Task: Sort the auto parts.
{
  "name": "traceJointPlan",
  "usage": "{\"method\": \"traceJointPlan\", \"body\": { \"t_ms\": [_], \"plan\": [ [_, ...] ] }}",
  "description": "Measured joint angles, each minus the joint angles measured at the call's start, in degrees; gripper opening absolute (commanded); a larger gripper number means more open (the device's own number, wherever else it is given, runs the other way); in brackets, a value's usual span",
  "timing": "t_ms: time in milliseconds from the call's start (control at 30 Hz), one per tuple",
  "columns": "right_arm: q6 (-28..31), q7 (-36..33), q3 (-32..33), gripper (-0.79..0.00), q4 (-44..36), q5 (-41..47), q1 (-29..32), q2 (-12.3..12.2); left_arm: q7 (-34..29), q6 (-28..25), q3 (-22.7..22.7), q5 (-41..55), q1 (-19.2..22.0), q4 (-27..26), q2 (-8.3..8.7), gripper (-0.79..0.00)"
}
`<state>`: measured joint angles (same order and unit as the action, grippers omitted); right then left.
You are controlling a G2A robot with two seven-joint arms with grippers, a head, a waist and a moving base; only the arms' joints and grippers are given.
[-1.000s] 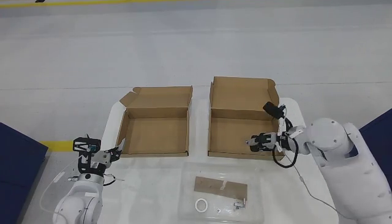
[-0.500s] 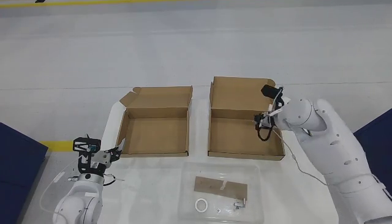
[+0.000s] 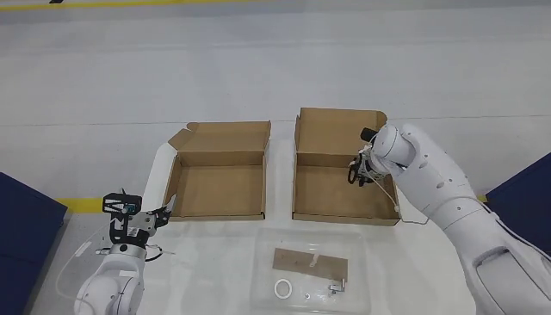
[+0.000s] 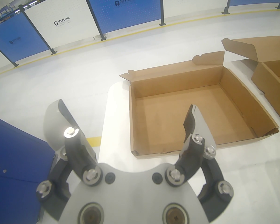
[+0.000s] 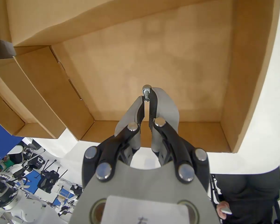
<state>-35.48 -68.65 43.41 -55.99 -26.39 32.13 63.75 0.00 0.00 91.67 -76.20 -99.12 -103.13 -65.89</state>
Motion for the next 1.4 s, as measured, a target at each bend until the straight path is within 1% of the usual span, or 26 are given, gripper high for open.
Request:
{"method": "traceJointPlan", "body": {
  "t_ms": [200,300,400,567,800,1300,1333,1400],
  "plan": [
    [0.09,0.24,0.05,-0.785,-0.14,-0.09,0.26,-0.04,0.0,0.0,0.0,0.0,0.0,0.0,0.0,0.0],
    [-0.33,3.42,-0.3,-0.785,0.01,-1.32,1.76,0.07,0.0,0.0,0.0,0.0,0.0,0.0,0.0,0.0],
    [-1.04,4.78,-0.34,-0.785,1.16,-1.44,1.79,0.41,0.0,0.0,0.0,0.0,0.0,0.0,0.0,0.0],
    [-2.39,8.16,-0.23,-0.785,4.87,-0.39,1.25,1.45,0.0,0.0,0.0,0.0,0.0,0.0,0.0,0.0],
    [-2.4,11.69,-0.16,-0.785,11.15,2.46,0.23,3.16,0.0,0.0,0.0,0.0,0.0,0.0,0.0,0.0],
    [-0.85,13.11,-1.84,-0.785,20.35,4.45,-2.16,6.51,0.0,0.0,0.0,0.0,0.0,0.0,0.0,0.0],
    [-0.61,13.08,-1.92,-0.767,20.83,4.45,-2.35,6.7,0.0,0.0,0.0,0.0,0.0,0.0,0.0,0.0],
    [-0.26,13.02,-2.0,-0.674,21.5,4.48,-2.61,6.96,0.0,0.0,0.0,0.0,0.0,0.0,0.0,0.0]
  ]
}}
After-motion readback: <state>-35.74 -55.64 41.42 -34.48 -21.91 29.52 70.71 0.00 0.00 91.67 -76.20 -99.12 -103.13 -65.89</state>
